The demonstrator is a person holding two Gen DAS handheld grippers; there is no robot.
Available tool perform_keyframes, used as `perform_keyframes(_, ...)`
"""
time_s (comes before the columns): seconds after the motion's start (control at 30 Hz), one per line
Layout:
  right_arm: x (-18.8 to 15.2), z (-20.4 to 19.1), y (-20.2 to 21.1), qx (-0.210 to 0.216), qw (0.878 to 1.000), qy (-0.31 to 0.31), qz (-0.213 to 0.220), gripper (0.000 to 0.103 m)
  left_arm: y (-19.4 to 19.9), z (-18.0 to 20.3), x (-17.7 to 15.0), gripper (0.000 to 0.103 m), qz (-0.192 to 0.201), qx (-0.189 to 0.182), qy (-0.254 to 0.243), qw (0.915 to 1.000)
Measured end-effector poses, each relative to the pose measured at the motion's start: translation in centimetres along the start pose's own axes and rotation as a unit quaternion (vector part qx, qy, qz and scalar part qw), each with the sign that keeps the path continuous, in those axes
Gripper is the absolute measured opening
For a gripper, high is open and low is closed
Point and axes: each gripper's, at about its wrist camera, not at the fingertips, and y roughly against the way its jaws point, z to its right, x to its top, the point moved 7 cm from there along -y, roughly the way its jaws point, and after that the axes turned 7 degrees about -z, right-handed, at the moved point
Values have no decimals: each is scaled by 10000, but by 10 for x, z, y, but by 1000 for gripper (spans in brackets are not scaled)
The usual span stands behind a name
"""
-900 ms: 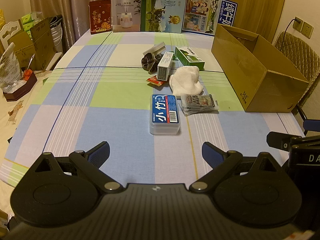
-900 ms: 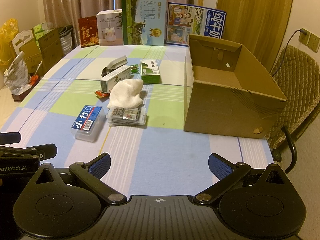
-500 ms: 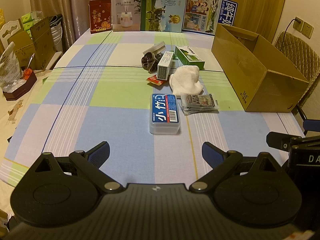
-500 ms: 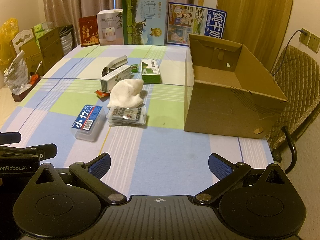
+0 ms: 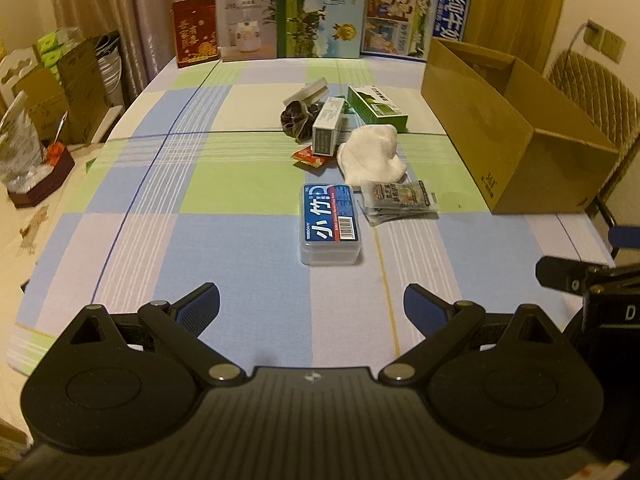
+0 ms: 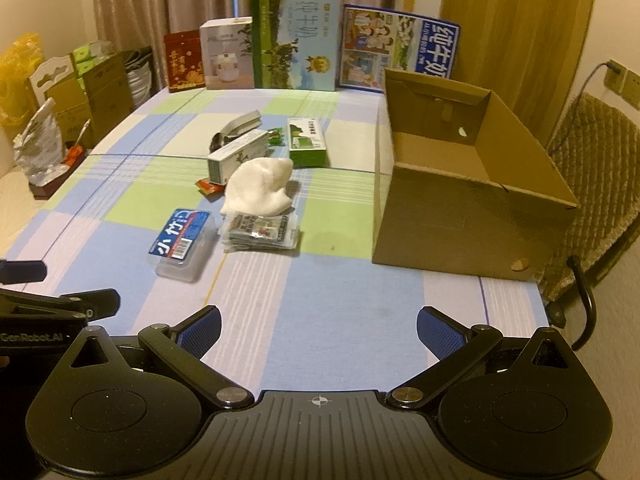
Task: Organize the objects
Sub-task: 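Move both tools toward the blue box and the wrapped snack packet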
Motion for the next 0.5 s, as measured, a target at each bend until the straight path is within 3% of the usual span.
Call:
perform_keyframes(0.23,17,-4,-11,180,9969,762,70,101,-9,-6,25,97,17,-6,-280,9996)
perform_keyframes(0.43,26,-4,-36,274,9875,1549,-120,101,-51,-4,45,93,-162,-122,-695,9974)
perform_keyframes(0.5,25,-7,-47,258,9816,1881,-217,96,-68,-3,47,91,-256,-250,-730,9967)
